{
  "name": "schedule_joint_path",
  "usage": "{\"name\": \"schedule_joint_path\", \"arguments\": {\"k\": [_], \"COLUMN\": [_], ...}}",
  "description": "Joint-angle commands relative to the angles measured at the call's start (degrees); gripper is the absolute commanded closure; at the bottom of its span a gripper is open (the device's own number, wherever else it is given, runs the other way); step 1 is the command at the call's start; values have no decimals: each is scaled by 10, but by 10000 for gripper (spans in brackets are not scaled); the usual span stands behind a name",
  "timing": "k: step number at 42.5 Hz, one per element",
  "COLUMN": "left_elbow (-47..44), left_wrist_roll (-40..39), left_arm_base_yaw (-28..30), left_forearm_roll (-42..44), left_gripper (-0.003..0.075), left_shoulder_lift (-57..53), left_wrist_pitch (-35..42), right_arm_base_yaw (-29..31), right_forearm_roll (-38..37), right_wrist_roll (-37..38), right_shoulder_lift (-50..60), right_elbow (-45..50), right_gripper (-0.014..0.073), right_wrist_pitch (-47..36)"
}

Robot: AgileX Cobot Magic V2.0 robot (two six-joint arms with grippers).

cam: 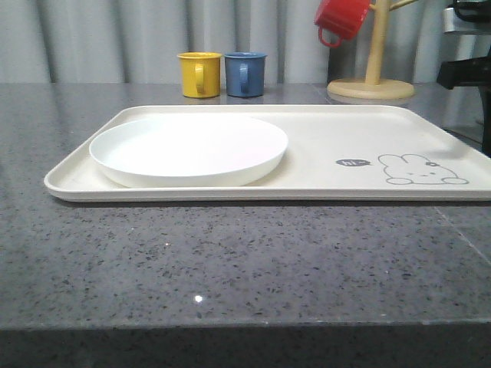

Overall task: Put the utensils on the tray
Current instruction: 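Lower the right gripper onto the steel fork and grasp it, then carry the fork onto the tray beside the plate and release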

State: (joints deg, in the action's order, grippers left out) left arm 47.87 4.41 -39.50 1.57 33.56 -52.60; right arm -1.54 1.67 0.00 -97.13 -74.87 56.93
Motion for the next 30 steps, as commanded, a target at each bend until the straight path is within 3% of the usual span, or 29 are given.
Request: {"name": "schedule_joint_path", "arguments": {"k": [1, 15, 20, 30], "left_elbow": [15, 15, 15, 15], "left_wrist_roll": [-5, -5, -5, -5], "left_arm_base_yaw": [-5, -5, -5, -5], "left_forearm_roll": [1, 1, 1, 1], "left_gripper": [332, 332, 332, 332], "left_shoulder_lift": [1, 1, 1, 1], "left_wrist_pitch": [38, 38, 38, 38], "right_arm_base_yaw": [4, -6, -52, -183], "right_forearm_roll": [2, 22, 43, 42], "right_wrist_roll": [0, -15, -55, -39], "right_shoulder_lift": [22, 77, 78, 45], "right_elbow": [-19, -57, -118, -176], "right_gripper": [657, 680, 680, 680], "right_wrist_pitch": [-6, 12, 75, 107]}}
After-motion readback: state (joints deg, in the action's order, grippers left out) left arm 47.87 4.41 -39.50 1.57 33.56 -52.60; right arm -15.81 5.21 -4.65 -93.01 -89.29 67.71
